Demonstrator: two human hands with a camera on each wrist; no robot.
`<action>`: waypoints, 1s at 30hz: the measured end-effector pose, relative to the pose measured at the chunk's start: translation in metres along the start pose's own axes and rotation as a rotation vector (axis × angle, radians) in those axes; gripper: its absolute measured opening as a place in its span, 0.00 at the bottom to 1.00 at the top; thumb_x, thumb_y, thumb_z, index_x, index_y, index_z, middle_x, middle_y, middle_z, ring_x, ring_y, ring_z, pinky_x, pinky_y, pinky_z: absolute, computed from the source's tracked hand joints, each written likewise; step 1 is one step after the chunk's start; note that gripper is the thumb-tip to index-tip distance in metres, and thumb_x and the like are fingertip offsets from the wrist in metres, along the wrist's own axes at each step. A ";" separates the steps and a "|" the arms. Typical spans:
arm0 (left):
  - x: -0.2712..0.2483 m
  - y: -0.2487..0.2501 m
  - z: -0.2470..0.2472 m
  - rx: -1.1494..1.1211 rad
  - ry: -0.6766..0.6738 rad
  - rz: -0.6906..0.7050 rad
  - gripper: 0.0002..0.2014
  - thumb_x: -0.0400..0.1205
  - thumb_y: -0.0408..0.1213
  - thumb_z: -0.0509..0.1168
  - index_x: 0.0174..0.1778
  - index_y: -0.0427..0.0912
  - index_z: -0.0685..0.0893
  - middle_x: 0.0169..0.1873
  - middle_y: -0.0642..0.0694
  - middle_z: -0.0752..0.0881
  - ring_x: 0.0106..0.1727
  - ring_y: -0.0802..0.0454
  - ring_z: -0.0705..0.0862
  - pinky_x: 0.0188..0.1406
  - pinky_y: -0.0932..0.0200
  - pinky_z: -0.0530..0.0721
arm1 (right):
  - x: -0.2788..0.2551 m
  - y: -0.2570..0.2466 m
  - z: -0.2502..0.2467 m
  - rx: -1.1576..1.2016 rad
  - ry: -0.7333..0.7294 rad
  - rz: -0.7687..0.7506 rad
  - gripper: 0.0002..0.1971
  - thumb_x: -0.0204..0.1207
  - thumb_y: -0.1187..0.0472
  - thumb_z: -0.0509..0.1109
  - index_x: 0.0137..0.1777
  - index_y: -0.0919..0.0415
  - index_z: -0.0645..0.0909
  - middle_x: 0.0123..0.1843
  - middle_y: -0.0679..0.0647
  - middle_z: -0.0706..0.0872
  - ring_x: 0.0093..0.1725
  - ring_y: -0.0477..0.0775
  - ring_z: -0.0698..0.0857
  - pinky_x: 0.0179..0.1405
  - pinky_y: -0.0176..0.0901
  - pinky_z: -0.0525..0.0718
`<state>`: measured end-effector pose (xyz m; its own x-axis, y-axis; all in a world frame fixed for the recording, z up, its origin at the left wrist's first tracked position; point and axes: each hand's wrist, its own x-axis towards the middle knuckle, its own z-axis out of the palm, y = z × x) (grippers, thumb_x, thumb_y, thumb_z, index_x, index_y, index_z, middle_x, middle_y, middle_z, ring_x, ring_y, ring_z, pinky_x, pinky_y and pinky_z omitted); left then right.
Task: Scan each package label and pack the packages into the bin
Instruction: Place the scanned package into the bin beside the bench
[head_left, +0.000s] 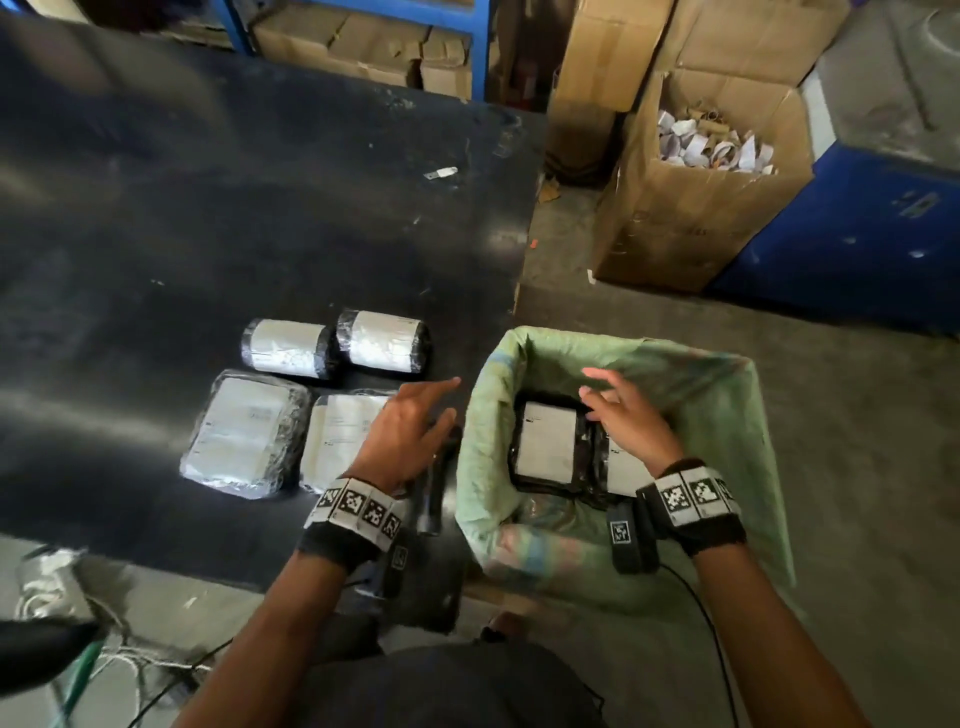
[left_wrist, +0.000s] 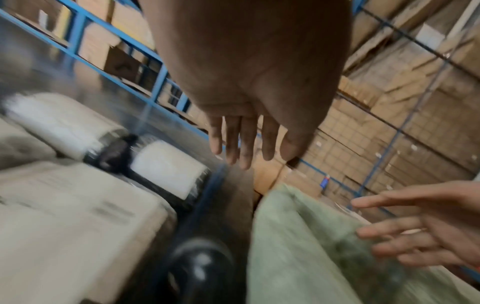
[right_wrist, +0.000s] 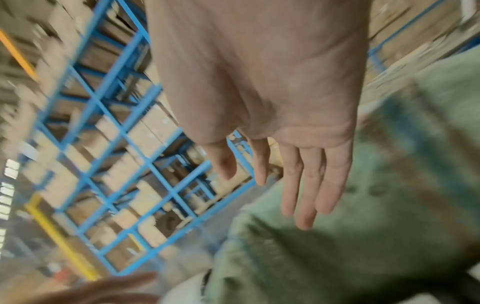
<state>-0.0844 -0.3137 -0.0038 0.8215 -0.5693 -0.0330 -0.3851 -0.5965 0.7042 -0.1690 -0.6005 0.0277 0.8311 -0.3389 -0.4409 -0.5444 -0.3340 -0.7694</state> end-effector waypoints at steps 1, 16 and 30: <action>-0.004 -0.015 -0.017 0.008 0.044 -0.013 0.28 0.82 0.53 0.58 0.76 0.44 0.80 0.64 0.39 0.87 0.69 0.41 0.82 0.69 0.46 0.81 | -0.011 -0.018 0.019 0.060 -0.024 -0.055 0.16 0.84 0.52 0.64 0.71 0.46 0.76 0.56 0.57 0.88 0.52 0.56 0.90 0.53 0.48 0.83; -0.124 -0.285 -0.122 0.188 0.062 -0.398 0.52 0.70 0.73 0.66 0.88 0.59 0.54 0.87 0.28 0.49 0.87 0.26 0.46 0.83 0.27 0.53 | -0.027 -0.044 0.268 -0.116 0.179 0.228 0.36 0.83 0.47 0.62 0.86 0.56 0.52 0.82 0.62 0.69 0.78 0.64 0.73 0.76 0.51 0.68; -0.128 -0.310 -0.120 -0.171 -0.033 -0.339 0.52 0.70 0.67 0.66 0.88 0.64 0.48 0.88 0.35 0.52 0.88 0.36 0.42 0.82 0.26 0.56 | 0.001 -0.027 0.298 0.246 0.374 0.268 0.24 0.87 0.46 0.53 0.81 0.44 0.59 0.61 0.58 0.82 0.40 0.54 0.85 0.19 0.35 0.83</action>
<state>-0.0192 0.0122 -0.1325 0.8752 -0.3751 -0.3055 -0.0156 -0.6530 0.7572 -0.1198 -0.3296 -0.0893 0.5442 -0.6905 -0.4765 -0.6524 0.0087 -0.7578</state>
